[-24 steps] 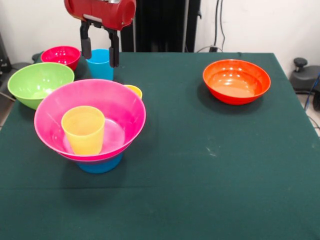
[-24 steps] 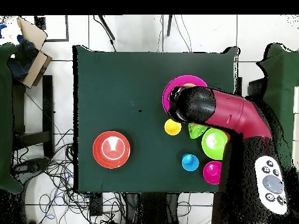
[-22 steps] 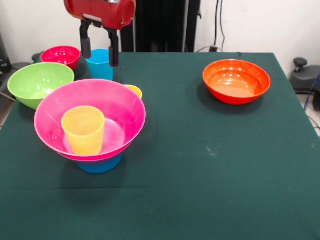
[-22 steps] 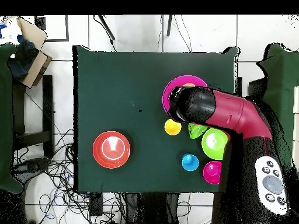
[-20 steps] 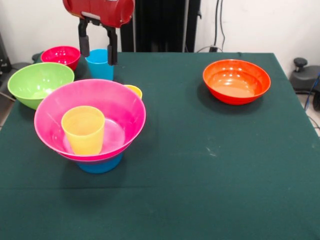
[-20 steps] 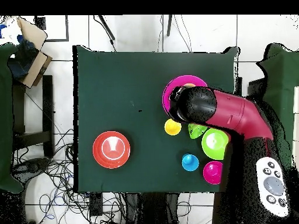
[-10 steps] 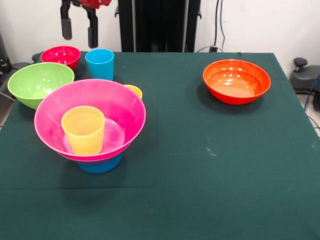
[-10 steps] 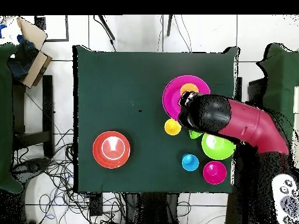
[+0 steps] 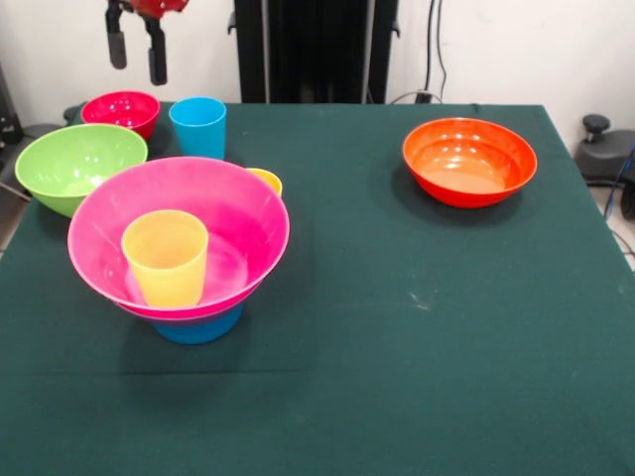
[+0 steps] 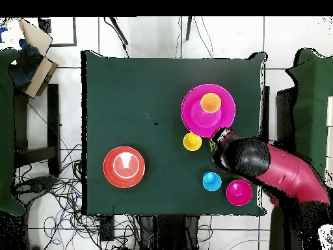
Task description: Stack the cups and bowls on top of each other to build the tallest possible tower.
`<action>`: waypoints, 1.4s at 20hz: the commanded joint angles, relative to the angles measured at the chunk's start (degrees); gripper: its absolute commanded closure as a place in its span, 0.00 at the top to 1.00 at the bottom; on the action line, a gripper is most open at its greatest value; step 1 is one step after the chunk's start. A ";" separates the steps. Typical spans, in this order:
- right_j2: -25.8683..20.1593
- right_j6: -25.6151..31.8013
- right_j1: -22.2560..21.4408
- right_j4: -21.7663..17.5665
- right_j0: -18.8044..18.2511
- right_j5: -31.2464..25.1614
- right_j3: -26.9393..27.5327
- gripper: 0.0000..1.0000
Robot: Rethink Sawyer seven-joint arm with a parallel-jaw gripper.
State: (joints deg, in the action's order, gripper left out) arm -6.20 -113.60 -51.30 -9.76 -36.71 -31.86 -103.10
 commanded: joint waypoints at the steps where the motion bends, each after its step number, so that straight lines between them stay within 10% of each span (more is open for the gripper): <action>1: -3.77 1.95 5.89 -6.66 0.61 7.85 -7.95 1.00; 20: 4.68 -0.20 1.32 -12.39 1.98 4.53 -10.38 1.00; 28: 6.40 -3.72 6.87 -13.96 -0.07 14.30 -12.03 1.00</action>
State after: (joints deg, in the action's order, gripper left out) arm -0.14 -113.60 -50.34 -19.07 -36.65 -23.69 -111.84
